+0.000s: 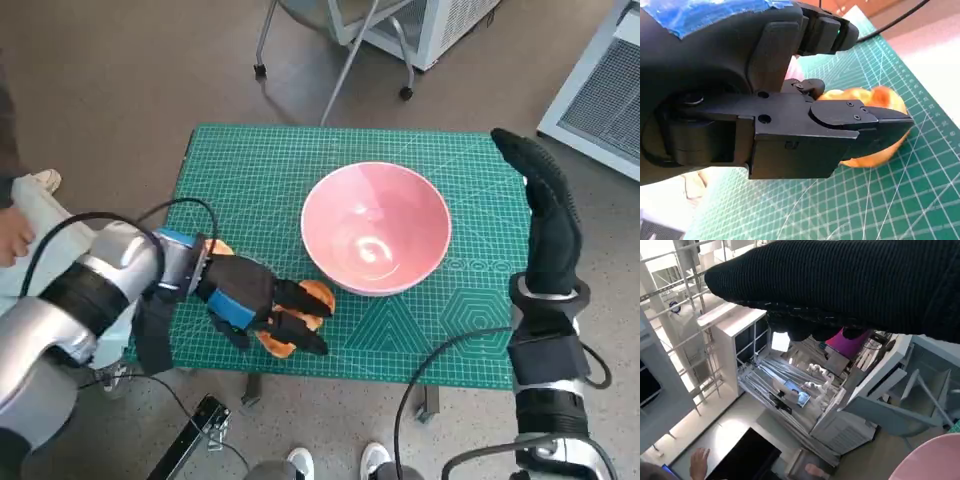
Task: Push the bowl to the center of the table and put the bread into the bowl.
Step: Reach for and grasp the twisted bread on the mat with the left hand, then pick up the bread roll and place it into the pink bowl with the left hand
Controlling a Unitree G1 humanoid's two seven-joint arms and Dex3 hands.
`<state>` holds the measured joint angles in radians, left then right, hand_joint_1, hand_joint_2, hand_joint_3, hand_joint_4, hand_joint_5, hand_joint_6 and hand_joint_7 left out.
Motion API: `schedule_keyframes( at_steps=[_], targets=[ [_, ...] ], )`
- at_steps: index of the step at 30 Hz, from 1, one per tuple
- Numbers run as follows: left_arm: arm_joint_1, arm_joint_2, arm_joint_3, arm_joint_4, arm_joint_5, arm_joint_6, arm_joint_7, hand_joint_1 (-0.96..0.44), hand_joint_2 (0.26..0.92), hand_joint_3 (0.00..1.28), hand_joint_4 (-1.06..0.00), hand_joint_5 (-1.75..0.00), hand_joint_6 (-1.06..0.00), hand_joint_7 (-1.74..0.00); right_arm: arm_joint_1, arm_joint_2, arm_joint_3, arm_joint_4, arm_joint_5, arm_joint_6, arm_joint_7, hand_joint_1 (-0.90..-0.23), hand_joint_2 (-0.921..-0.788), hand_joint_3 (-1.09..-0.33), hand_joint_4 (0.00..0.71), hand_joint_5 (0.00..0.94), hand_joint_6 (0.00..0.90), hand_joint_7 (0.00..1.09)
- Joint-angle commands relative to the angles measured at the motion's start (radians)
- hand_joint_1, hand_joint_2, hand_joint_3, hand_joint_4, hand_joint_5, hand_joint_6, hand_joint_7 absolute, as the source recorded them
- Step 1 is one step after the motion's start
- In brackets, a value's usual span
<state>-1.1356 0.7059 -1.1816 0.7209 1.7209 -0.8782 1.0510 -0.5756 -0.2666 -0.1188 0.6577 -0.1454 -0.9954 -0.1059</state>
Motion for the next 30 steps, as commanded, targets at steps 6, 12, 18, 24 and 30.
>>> schedule_keyframes(
  at_steps=[6, 12, 18, 24, 30],
  targets=[
    [0.013, -0.078, -0.021, 0.120, -0.106, -0.072, -0.071, -0.21, 0.921, 0.12, -0.53, -0.24, -0.41, -0.47, 0.027, -0.004, -0.001, -0.002, 0.008, 0.019, 0.005, -0.596, -0.921, -0.740, 0.341, 0.000, 0.103, 0.72],
    [0.032, -0.063, -0.006, 0.144, -0.173, -0.085, -0.015, -0.03, 0.864, 0.04, -0.76, -0.82, -0.85, -0.97, 0.025, -0.006, 0.001, -0.002, 0.026, 0.023, 0.019, -0.595, -0.921, -0.740, 0.341, 0.000, 0.102, 0.72],
    [0.030, -0.037, -0.012, 0.128, -0.174, -0.071, 0.057, -0.01, 0.831, 0.02, -0.91, -0.72, -0.94, -0.98, 0.019, -0.005, 0.004, 0.009, 0.046, 0.023, 0.036, -0.592, -0.921, -0.740, 0.341, 0.000, 0.102, 0.72],
    [0.024, -0.017, -0.018, 0.111, -0.163, -0.061, 0.128, 0.00, 0.827, 0.01, -0.93, -0.68, -0.96, -1.00, 0.007, 0.000, 0.009, 0.023, 0.052, 0.018, 0.046, -0.578, -0.921, -0.741, 0.340, 0.000, 0.102, 0.72],
    [0.024, 0.012, -0.008, 0.080, -0.157, -0.042, 0.167, 0.00, 0.826, 0.01, -0.93, -0.70, -0.96, -0.98, -0.001, 0.005, 0.014, 0.034, 0.069, 0.012, 0.062, -0.579, -0.921, -0.740, 0.340, 0.000, 0.103, 0.73]
  ],
)
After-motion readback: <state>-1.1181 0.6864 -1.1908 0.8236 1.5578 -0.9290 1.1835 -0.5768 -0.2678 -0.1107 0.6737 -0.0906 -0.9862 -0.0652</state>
